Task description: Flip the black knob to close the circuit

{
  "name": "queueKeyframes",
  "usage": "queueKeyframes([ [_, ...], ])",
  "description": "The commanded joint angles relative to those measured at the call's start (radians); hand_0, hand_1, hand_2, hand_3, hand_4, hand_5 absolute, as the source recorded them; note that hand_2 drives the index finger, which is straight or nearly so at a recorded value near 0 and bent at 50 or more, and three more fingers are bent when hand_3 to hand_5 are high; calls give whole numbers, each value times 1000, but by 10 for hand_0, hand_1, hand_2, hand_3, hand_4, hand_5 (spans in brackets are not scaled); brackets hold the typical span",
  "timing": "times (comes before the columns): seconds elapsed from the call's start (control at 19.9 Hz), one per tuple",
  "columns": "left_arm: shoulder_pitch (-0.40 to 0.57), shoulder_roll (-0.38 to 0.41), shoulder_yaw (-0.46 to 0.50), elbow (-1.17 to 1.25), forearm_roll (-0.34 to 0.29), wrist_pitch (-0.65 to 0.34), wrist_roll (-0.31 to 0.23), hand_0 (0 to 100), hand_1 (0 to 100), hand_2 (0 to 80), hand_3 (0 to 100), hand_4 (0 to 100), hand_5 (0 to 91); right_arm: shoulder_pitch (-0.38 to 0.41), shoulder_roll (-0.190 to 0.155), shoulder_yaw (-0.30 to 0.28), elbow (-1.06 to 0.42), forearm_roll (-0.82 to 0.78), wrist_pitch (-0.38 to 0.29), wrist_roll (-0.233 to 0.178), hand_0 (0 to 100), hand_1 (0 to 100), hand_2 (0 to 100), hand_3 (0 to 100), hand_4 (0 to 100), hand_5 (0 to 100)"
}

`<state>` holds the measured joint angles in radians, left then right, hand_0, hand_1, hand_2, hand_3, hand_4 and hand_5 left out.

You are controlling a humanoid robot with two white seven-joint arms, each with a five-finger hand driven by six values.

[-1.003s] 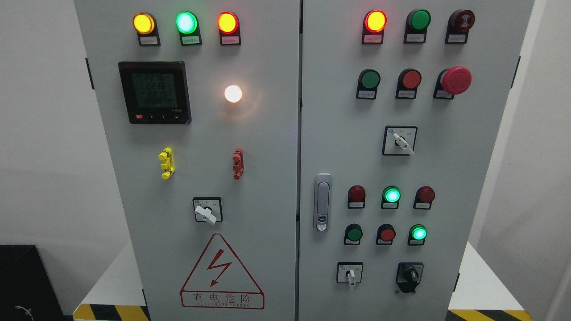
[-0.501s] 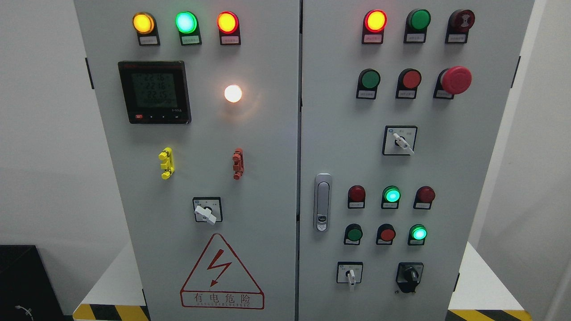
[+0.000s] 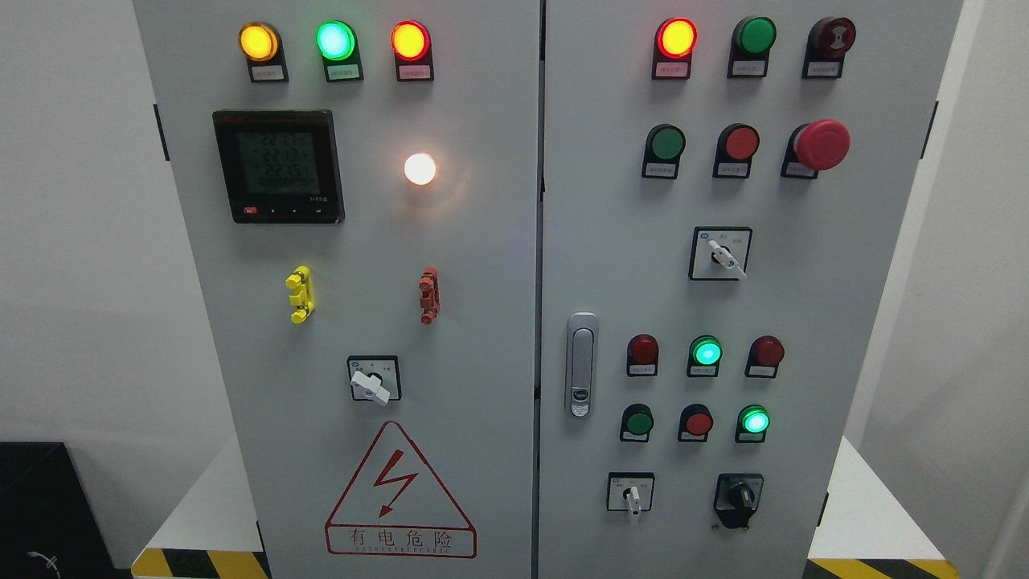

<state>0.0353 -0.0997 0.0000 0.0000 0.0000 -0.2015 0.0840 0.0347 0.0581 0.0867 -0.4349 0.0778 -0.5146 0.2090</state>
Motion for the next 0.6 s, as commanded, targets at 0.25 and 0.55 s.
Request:
queueKeyframes([
  [0.25,0,0,-20,23,-20,1,0,0,0,0,0,0,0,111,-60,4,-521,8,51,-42,0,110,0,0,0,0],
  [0.55,0,0,-20,23,-21,1,0,0,0,0,0,0,0,134,-50,-11,-671,22,51,-43,0,113,0,0,0,0],
])
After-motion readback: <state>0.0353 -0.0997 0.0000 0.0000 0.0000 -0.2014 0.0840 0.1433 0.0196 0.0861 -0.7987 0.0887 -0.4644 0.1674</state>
